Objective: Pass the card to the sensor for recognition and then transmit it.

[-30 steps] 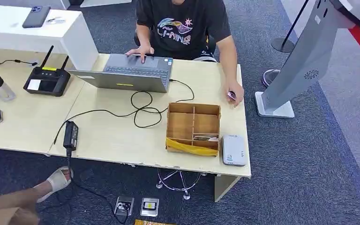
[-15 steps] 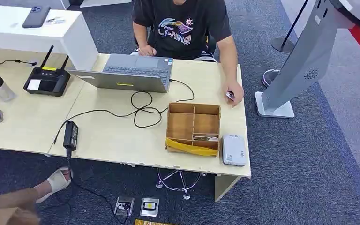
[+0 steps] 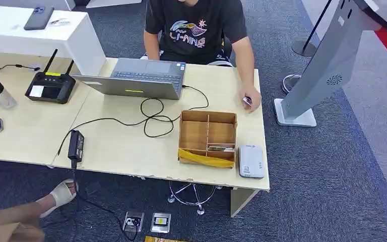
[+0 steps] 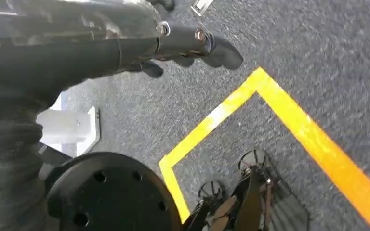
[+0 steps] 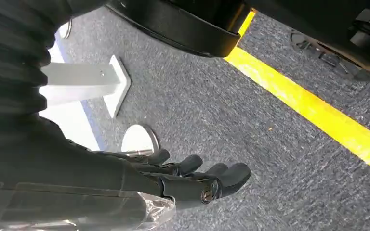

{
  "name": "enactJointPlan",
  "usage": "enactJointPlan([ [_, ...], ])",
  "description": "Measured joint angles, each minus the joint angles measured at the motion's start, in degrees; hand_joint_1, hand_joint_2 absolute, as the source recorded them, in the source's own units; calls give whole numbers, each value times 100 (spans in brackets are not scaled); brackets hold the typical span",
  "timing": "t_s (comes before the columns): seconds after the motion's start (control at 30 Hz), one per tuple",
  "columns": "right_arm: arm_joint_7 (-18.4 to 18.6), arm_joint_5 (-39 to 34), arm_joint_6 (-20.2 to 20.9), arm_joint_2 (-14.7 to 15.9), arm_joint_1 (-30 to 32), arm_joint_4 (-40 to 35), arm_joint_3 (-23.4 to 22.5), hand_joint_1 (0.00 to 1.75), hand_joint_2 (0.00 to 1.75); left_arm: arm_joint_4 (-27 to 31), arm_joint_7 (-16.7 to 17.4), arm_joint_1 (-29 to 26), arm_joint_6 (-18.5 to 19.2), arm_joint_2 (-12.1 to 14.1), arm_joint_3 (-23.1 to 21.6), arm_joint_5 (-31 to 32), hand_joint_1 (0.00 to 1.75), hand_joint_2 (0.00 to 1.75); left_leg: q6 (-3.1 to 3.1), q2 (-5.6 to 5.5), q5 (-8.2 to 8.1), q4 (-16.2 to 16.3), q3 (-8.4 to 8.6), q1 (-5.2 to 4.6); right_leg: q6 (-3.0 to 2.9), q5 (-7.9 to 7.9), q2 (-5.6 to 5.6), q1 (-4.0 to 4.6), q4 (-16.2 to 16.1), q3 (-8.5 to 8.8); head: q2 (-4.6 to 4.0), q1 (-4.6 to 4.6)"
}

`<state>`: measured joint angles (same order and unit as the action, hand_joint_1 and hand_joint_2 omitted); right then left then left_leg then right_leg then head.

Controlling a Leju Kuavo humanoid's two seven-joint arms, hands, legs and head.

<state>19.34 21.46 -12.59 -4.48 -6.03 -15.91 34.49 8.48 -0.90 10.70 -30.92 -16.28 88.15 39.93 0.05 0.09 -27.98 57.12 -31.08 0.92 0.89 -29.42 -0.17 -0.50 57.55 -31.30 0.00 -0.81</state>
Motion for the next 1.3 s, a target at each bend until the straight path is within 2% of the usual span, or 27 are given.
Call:
enactJointPlan([
  [0.17, 2, -63, -7, 0, 1, 0, 18, 0, 175, -48, 98, -3, 214, 61, -4, 181, 0, 175, 0, 0, 0, 0, 0, 0, 0, 0, 0, 0, 0, 0, 0, 0],
  [0.27, 4, -87, -7, 0, 0, 0, 39, 0, 175, -81, 195, -4, 198, 107, -17, 443, 0, 175, 0, 0, 0, 0, 0, -1, 0, 0, 1, -1, 0, 0, 0, 0],
  [0.33, 17, -96, -7, 0, -2, 0, 50, 0, 175, -83, 303, -5, 53, 133, -74, 746, 0, 175, 0, 0, 0, 0, 0, 0, 0, 0, 0, 0, 0, 1, 0, 0],
  [0.43, 24, -122, 2, 2, -5, 0, 90, 0, 175, -83, 560, -5, -410, 186, -247, 1410, 0, 175, 0, 0, 0, 0, 1, 0, 0, 0, 1, 0, 0, 1, 0, 0],
  [0.57, 2, -142, 4, 15, -6, 0, 133, 0, 175, -83, 689, -17, -765, 247, -361, 1598, 0, 175, 0, 0, 0, 0, 1, 0, 0, 0, 1, 0, 0, 1, 0, 2],
  [0.67, 2, -194, 9, 28, -8, 7, 195, 0, 175, -85, 732, -29, -859, 273, -470, 1679, 0, 175, 0, 1, 0, 0, 1, 0, 0, 0, 2, 0, 0, 1, 0, 2],
  [0.9, 153, -229, 20, 39, -38, 11, 317, 0, 175, -131, 1005, -41, -864, 315, -680, 2120, 0, 175, 0, 0, 0, 0, 1, -1, 0, 0, 1, -1, -1, 1, 0, 0],
  [1.13, 190, -278, 17, 39, -58, 11, 398, 0, 175, -164, 1517, -46, -781, 350, -835, 2465, 0, 175, 0, 0, 0, 0, 1, 0, 0, 0, 1, 0, 0, 1, 0, 2],
  [1.23, 190, -302, 7, 39, -64, 11, 422, 0, 175, -177, 1497, -63, -680, 358, -920, 2568, 0, 175, 0, 0, 0, 0, 1, 0, 0, 0, 1, 0, 0, 1, 0, 0],
  [1.3, 181, -328, -15, 42, -64, 11, 431, 0, 175, -177, 1313, -64, -595, 363, -927, 2568, 0, 175, 0, 0, 0, 0, 1, 0, 0, 0, 2, 0, 0, 1, 0, 0],
])
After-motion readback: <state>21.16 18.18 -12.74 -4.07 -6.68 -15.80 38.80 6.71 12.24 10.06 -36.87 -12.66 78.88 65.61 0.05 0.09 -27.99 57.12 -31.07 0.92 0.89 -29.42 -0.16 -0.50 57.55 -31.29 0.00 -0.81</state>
